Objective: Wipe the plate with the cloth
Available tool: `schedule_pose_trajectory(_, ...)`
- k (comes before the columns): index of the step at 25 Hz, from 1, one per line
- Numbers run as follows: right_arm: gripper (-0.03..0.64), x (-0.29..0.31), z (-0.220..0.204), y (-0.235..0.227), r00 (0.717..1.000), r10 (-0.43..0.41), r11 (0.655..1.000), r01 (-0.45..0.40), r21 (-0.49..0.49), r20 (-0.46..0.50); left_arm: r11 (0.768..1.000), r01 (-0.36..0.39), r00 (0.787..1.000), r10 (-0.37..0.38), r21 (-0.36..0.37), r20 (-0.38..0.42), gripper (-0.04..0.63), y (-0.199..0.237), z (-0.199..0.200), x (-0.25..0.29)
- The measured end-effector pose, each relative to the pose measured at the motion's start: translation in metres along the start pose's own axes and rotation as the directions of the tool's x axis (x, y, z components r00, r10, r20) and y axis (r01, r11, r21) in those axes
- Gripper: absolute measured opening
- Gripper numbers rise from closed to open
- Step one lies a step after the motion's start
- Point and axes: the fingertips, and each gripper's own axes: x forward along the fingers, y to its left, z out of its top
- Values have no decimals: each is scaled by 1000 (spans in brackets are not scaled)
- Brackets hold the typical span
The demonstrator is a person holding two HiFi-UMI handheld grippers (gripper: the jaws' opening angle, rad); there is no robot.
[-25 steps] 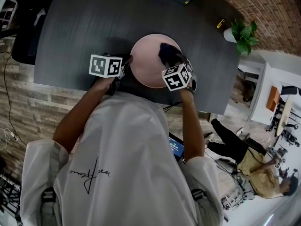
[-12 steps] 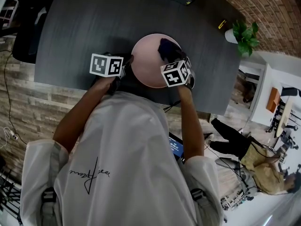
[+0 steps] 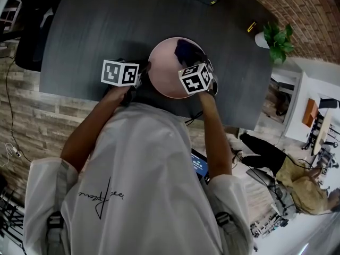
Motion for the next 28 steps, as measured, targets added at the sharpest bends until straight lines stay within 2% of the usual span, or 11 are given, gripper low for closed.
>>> schedule_pose_trajectory(28,141,-4,35,53,986,138,990,-135,-30,95,1000,-4,1000,4,-20,10,60,1,-2,-5)
